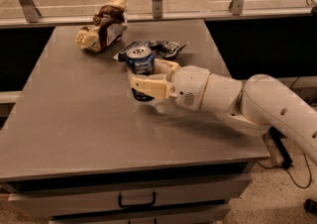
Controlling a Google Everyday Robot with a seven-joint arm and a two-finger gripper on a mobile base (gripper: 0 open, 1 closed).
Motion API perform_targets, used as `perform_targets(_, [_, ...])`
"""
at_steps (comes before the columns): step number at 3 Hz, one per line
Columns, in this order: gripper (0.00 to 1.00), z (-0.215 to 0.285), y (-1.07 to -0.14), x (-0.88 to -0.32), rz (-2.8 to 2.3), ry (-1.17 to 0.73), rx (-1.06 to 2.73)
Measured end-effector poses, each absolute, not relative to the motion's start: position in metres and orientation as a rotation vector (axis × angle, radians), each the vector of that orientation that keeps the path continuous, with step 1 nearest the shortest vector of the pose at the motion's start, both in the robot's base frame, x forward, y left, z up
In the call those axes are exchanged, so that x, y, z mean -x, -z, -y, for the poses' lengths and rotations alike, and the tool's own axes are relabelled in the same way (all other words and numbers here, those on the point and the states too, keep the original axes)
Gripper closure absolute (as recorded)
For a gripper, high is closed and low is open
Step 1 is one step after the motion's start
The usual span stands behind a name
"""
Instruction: Place pepsi can upright
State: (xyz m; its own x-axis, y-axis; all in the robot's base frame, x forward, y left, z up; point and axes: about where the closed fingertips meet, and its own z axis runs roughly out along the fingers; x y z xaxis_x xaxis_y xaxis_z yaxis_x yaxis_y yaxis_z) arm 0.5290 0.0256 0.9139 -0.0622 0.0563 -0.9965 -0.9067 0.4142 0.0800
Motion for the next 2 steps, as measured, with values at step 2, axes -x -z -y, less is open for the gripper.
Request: perform_targets(2, [0.82,-0.0405,-0.8971,-0.5228,-1.402,-0.920,0.822])
